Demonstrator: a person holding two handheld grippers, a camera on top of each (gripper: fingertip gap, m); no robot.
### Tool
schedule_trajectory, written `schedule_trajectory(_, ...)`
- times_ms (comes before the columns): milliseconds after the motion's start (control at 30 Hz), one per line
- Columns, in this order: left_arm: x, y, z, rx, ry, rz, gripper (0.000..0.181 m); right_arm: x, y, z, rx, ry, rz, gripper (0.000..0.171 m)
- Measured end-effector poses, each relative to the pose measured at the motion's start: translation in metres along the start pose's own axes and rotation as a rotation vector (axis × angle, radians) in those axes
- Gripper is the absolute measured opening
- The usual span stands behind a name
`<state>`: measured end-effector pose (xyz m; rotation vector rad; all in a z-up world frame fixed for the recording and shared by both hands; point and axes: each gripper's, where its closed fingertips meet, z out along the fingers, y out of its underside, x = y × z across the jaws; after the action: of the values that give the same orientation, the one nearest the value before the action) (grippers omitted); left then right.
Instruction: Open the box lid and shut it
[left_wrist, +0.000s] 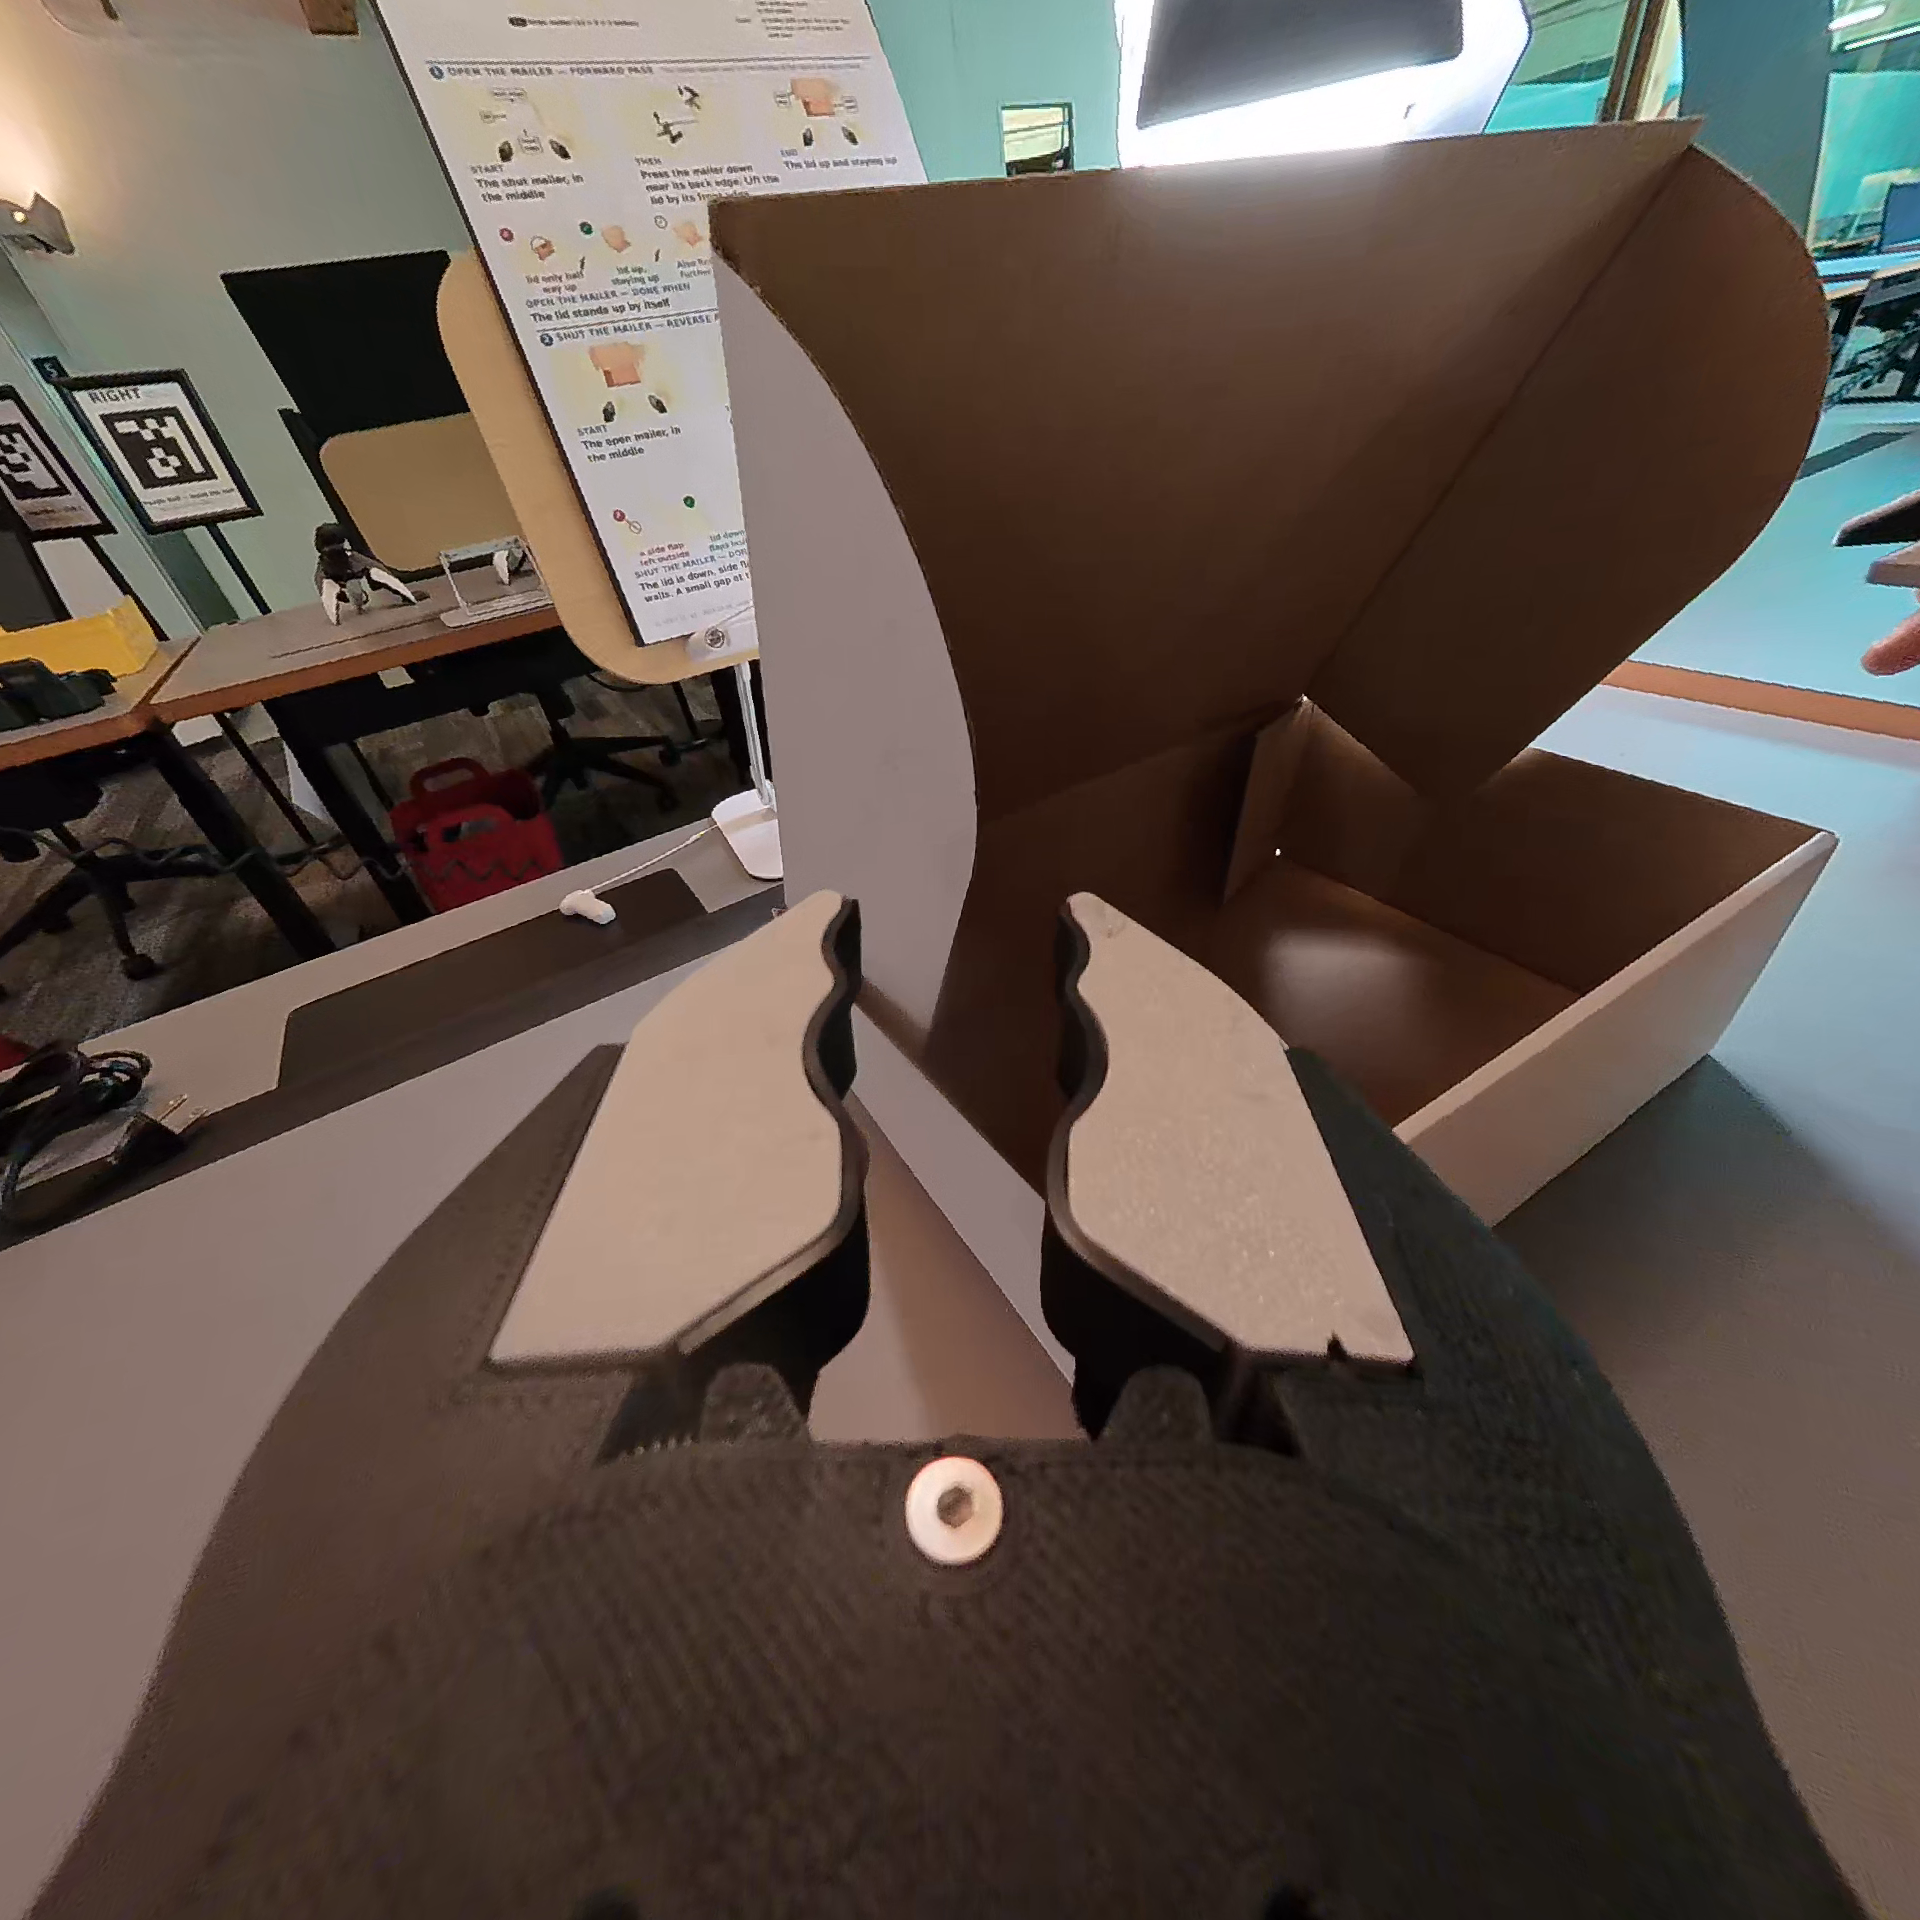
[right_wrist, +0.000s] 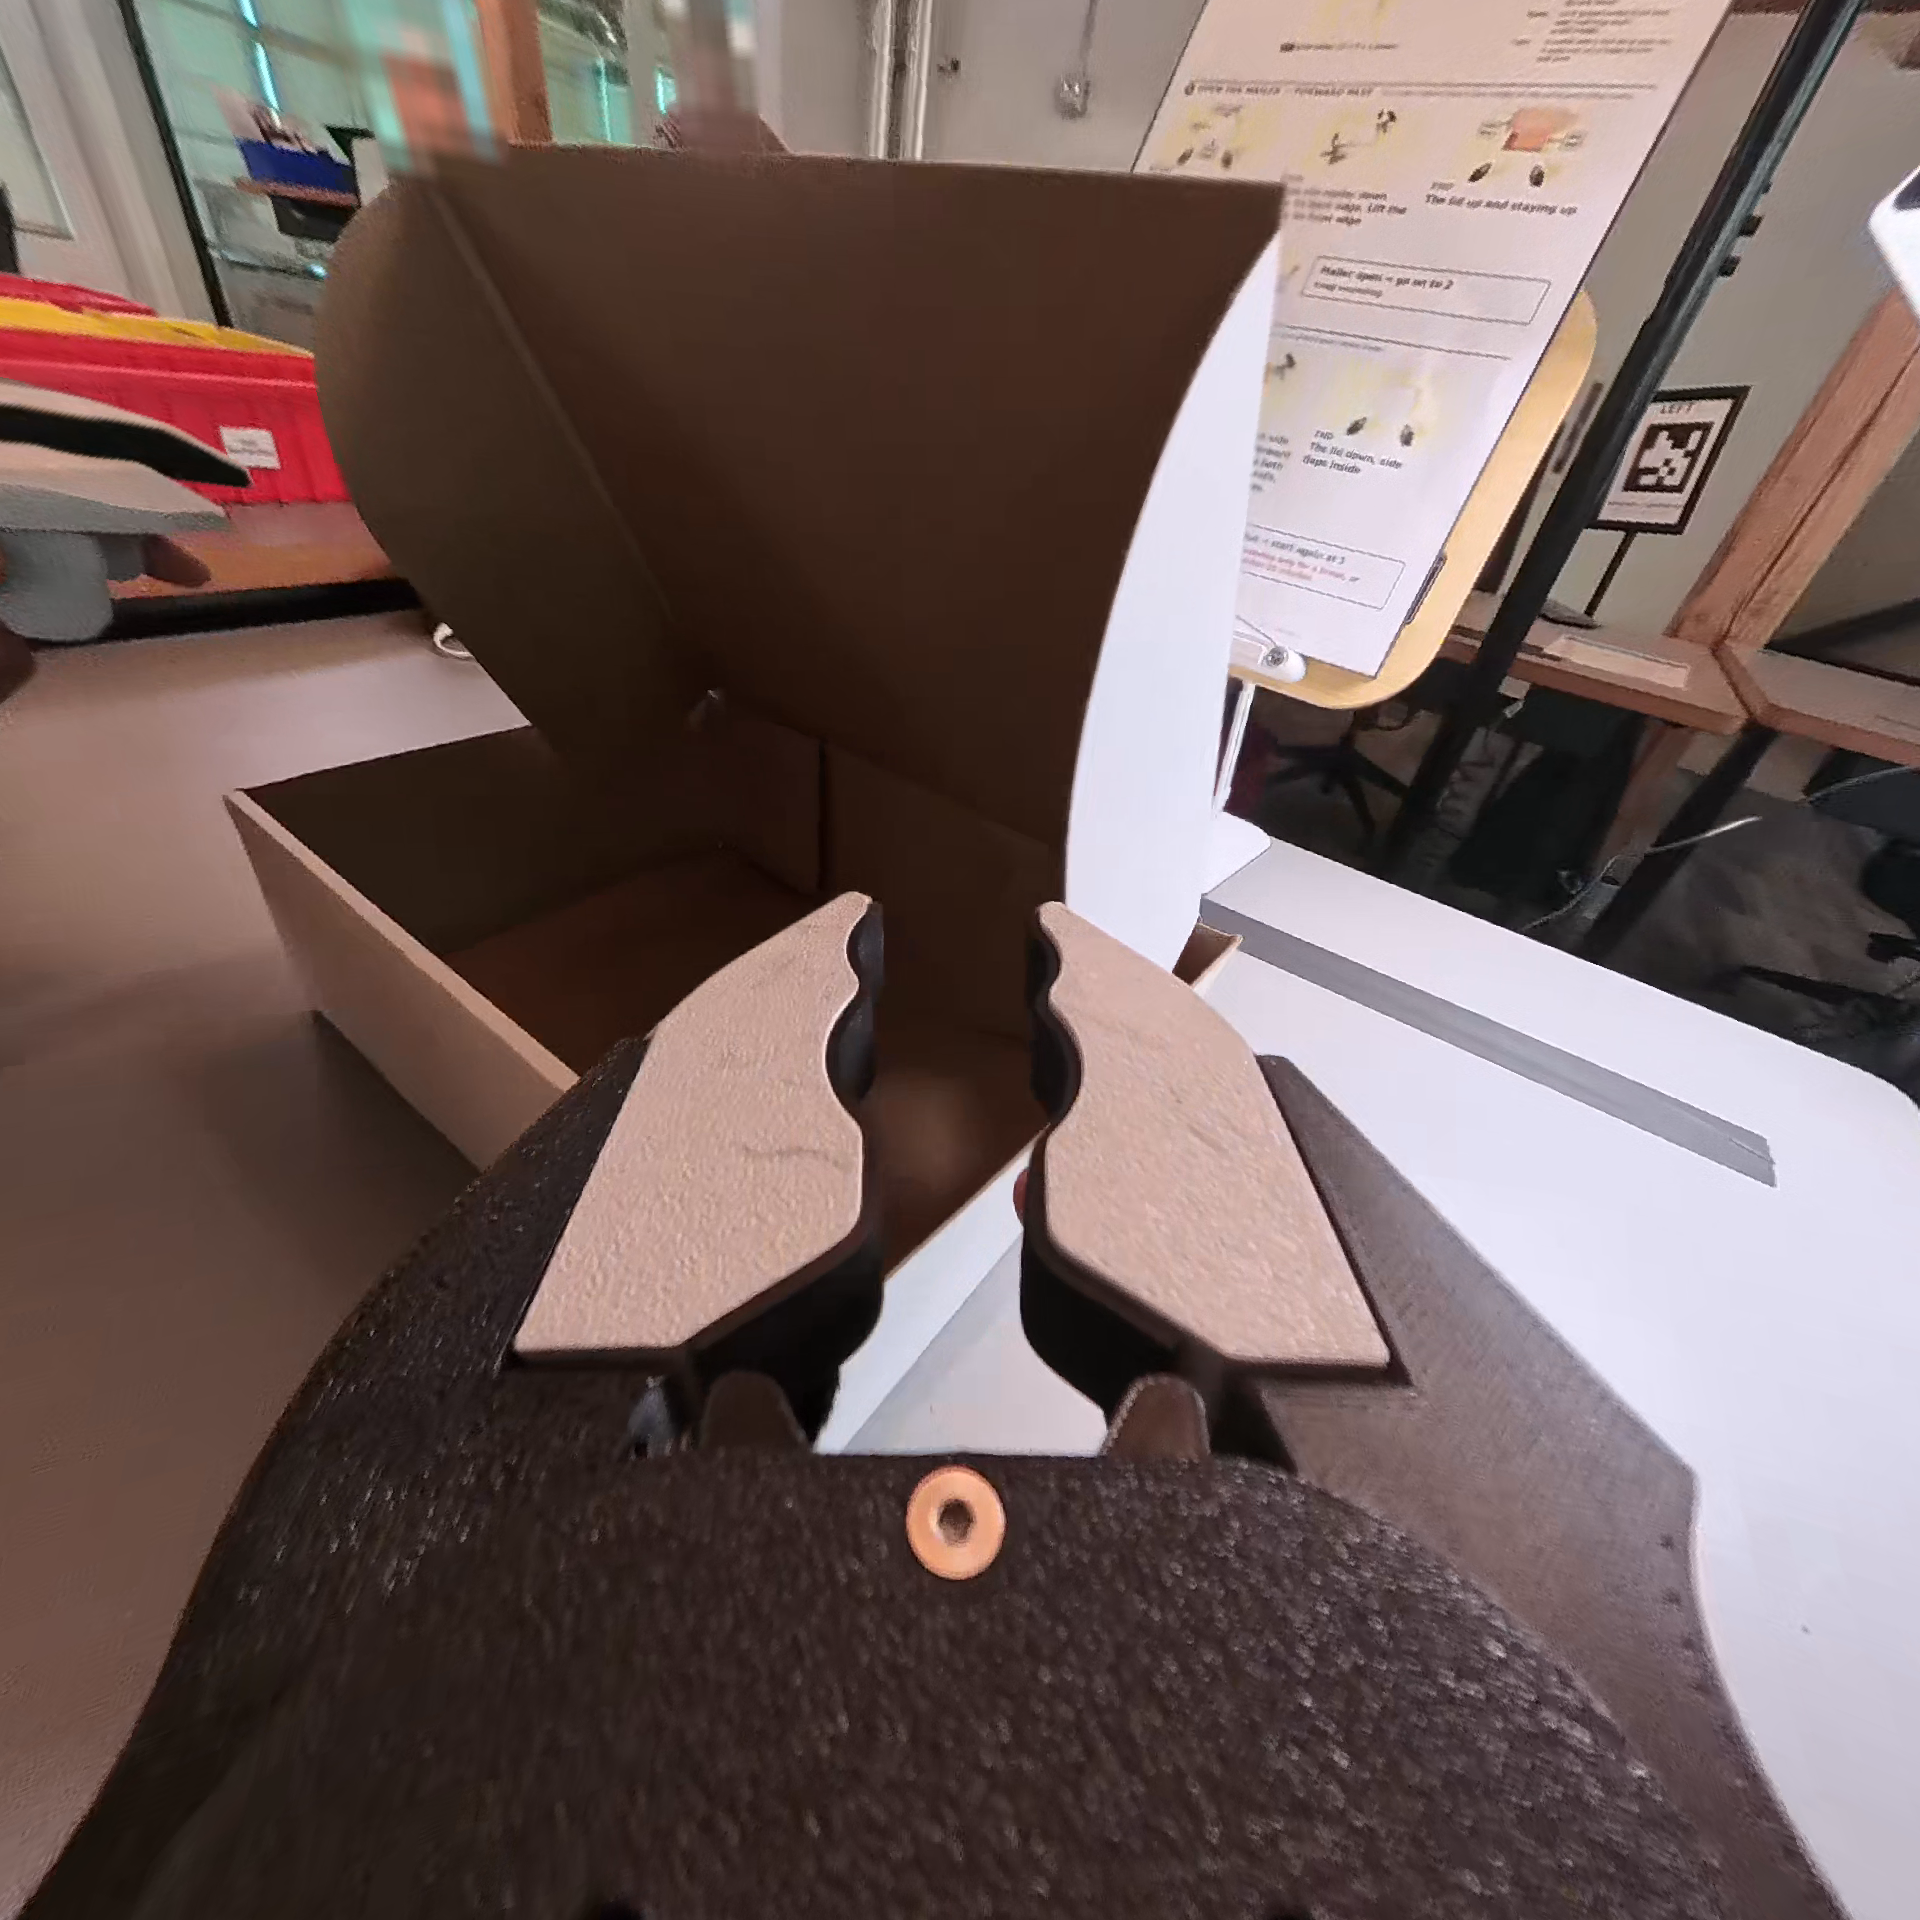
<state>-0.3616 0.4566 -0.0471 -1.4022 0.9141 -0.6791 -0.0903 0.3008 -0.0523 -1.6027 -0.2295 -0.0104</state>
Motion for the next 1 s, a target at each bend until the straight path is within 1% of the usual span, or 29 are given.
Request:
schedule_trajectory(200,0.001,0.001,0.003,-0.016,0.011,0.007,0.038,0.023,0.020,-0.012,-0.011,-0.018,0.043,0.025)
schedule_trajectory(333,0.002,0.003,0.007,-0.019,0.013,0.009,0.039,0.037,0.037,-0.012,-0.043,-0.028,0.044,0.025)
schedule_trajectory(533,0.001,-0.017,0.010,-0.007,0.022,0.035,0.040,0.064,0.062,0.007,-0.137,-0.044,-0.018,0.027)
schedule_trajectory(667,-0.006,-0.021,0.016,-0.029,0.027,0.033,0.044,0.073,0.068,0.027,-0.136,-0.103,-0.012,0.029)
schedule_trajectory(767,-0.005,-0.015,0.023,-0.043,0.043,0.020,0.047,0.078,0.065,0.043,-0.108,-0.147,-0.009,0.031)
schedule_trajectory(833,-0.004,-0.012,0.026,-0.033,0.049,0.025,0.048,0.080,0.061,0.052,-0.087,-0.188,-0.002,0.038)
schedule_trajectory(867,-0.004,-0.013,0.027,-0.025,0.061,0.024,0.050,0.078,0.053,0.053,-0.059,-0.225,0.018,0.042)
schedule_trajectory(933,-0.006,-0.023,0.026,0.002,0.108,0.006,0.052,0.070,0.025,0.049,0.028,-0.322,0.052,0.052)
schedule_trajectory(1000,-0.010,-0.044,0.023,0.046,0.213,-0.035,0.055,0.061,-0.011,0.040,0.106,-0.437,0.078,0.058)
